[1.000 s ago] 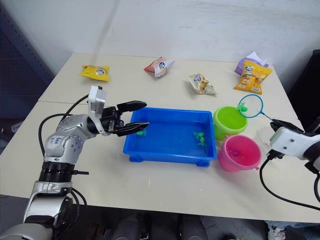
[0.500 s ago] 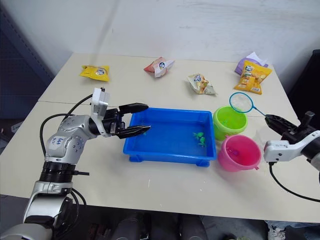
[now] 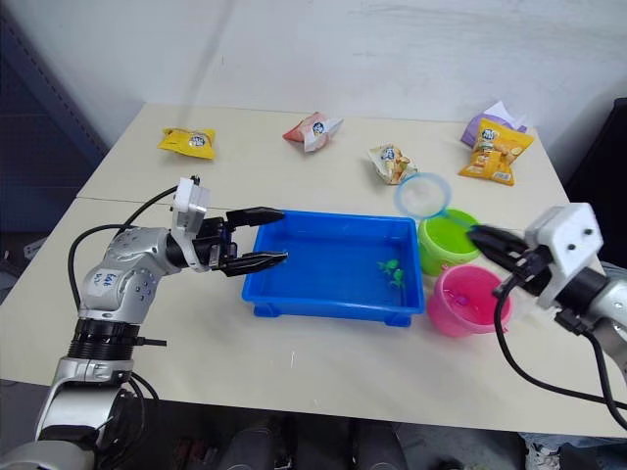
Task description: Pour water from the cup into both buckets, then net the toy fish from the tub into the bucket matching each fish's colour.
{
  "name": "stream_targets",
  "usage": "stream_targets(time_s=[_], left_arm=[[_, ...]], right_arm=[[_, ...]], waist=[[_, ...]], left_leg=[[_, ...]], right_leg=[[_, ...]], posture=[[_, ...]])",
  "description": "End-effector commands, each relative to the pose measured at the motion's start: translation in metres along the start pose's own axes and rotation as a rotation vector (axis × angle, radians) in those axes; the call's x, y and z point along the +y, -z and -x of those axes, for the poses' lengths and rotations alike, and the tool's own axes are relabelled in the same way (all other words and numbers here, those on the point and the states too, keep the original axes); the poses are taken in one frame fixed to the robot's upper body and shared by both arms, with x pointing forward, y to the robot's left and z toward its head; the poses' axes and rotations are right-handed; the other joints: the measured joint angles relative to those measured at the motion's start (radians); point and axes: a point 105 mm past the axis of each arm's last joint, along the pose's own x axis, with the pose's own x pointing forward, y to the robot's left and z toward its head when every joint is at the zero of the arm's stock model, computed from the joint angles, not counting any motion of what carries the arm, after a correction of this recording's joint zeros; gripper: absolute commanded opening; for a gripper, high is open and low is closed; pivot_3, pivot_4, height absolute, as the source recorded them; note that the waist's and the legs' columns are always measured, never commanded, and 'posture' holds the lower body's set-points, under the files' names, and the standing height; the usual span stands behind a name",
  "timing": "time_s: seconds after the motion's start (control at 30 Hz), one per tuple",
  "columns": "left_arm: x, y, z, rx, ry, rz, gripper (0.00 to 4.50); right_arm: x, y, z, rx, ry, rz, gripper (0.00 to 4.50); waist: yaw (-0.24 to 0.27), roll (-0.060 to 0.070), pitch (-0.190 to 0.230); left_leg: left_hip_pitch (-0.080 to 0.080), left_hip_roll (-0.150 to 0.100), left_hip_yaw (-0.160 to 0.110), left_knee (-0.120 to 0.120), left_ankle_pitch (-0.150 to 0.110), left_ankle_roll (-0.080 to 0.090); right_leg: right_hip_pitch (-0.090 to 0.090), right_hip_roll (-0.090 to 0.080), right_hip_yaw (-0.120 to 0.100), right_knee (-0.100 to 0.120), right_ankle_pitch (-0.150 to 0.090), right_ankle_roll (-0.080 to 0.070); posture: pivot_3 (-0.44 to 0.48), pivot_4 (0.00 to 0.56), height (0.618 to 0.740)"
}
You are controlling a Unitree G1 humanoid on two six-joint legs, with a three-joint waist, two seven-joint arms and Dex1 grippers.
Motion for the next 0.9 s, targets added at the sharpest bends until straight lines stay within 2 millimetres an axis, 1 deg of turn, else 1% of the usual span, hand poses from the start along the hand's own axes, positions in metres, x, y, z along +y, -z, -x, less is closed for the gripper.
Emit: stream_targets(time_s=[0.03, 0.07, 0.17, 0.23, 0.3, 0.37, 0.47, 0.57, 0.67, 0.8, 0.9], left_arm=[[0.001, -0.004, 0.005, 0.001, -0.003, -0.023, 4.48], [0.001, -0.004, 0.005, 0.001, -0.002, -0.023, 4.48], [0.002, -0.003, 0.005, 0.003, 0.0, -0.022, 4.48], [0.002, -0.002, 0.005, 0.004, 0.002, -0.019, 4.48], [0.002, -0.001, 0.004, 0.002, 0.002, -0.014, 4.48], [0.0, 0.001, 0.003, 0.0, 0.004, -0.005, 4.48], [0.0, 0.002, 0.001, -0.002, 0.004, -0.001, 4.48], [0.001, 0.001, 0.002, -0.004, -0.007, -0.003, 4.48], [0.002, 0.001, 0.003, -0.007, -0.015, -0.007, 4.48], [0.002, 0.001, 0.004, -0.009, -0.028, -0.01, 4.48], [0.002, 0.001, 0.004, -0.012, -0.037, -0.011, 4.48]], right_arm=[[0.031, -0.009, -0.005, 0.095, -0.108, -0.169, 0.0], [0.036, -0.007, -0.007, 0.137, -0.118, -0.223, 0.0], [0.043, 0.009, -0.007, 0.338, -0.107, -0.32, 0.0], [0.051, 0.013, -0.006, 0.444, -0.127, -0.394, 0.0], [0.054, 0.014, -0.007, 0.503, -0.122, -0.442, 0.0], [0.051, 0.013, -0.016, 0.509, -0.092, -0.48, 0.0], [0.041, 0.02, -0.025, 0.551, -0.047, -0.487, 0.0], [0.034, 0.023, -0.034, 0.576, -0.021, -0.512, 0.0], [0.033, 0.025, -0.039, 0.613, -0.035, -0.521, 0.0], [0.034, 0.023, -0.046, 0.64, -0.07, -0.555, 0.0], [0.032, 0.028, -0.043, 0.701, -0.062, -0.549, 0.0]], waist=[[0.0, 0.0, 0.0], [0.0, 0.0, 0.0], [0.0, 0.0, 0.0], [-0.001, 0.0, 0.0], [-0.001, -0.001, 0.0], [-0.004, -0.001, 0.001], [-0.003, -0.001, 0.001], [-0.003, -0.001, 0.001], [-0.001, -0.001, 0.001], [-0.001, -0.001, 0.001], [-0.001, -0.001, 0.001]], left_leg=[[0.0, 0.0, 0.0, 0.0, 0.0, 0.001], [0.0, 0.0, 0.0, 0.0, -0.001, 0.001], [-0.001, -0.001, 0.0, 0.0, -0.001, 0.001], [-0.001, -0.001, 0.0, 0.0, -0.001, 0.001], [-0.002, 0.0, 0.0, 0.0, -0.001, 0.001], [-0.003, 0.0, 0.0, 0.0, -0.001, 0.001], [-0.005, 0.0, 0.0, 0.003, -0.001, 0.001], [-0.011, 0.0, -0.002, 0.007, -0.001, 0.001], [-0.016, 0.0, -0.001, 0.008, -0.001, 0.002], [-0.017, 0.0, -0.002, 0.009, -0.001, 0.003], [-0.017, 0.0, -0.001, 0.009, -0.002, 0.003]], right_leg=[[0.0, 0.0, 0.0, 0.0, 0.0, 0.0], [0.0, -0.001, 0.0, -0.001, 0.0, 0.0], [-0.001, -0.001, 0.0, -0.002, 0.0, 0.0], [-0.001, -0.001, -0.001, -0.002, 0.0, 0.0], [-0.002, -0.001, -0.001, -0.002, 0.0, 0.0], [-0.002, -0.001, -0.001, -0.002, 0.0, 0.0], [-0.003, -0.001, -0.001, -0.002, 0.0, 0.0], [-0.008, -0.001, -0.003, -0.002, 0.001, 0.001], [-0.012, -0.001, -0.004, -0.001, 0.001, 0.002], [-0.012, -0.001, -0.004, -0.001, 0.001, 0.002], [-0.012, -0.001, -0.004, -0.001, 0.001, 0.002]], posture=[[0.0, 0.15, 0.738], [0.0, 0.15, 0.738], [0.0, 0.15, 0.738], [0.0, 0.15, 0.738], [0.0, 0.15, 0.738], [0.0, 0.15, 0.738], [0.0, 0.15, 0.738], [0.0, 0.15, 0.738], [0.0, 0.15, 0.738], [0.0, 0.15, 0.738], [0.0, 0.15, 0.738]])
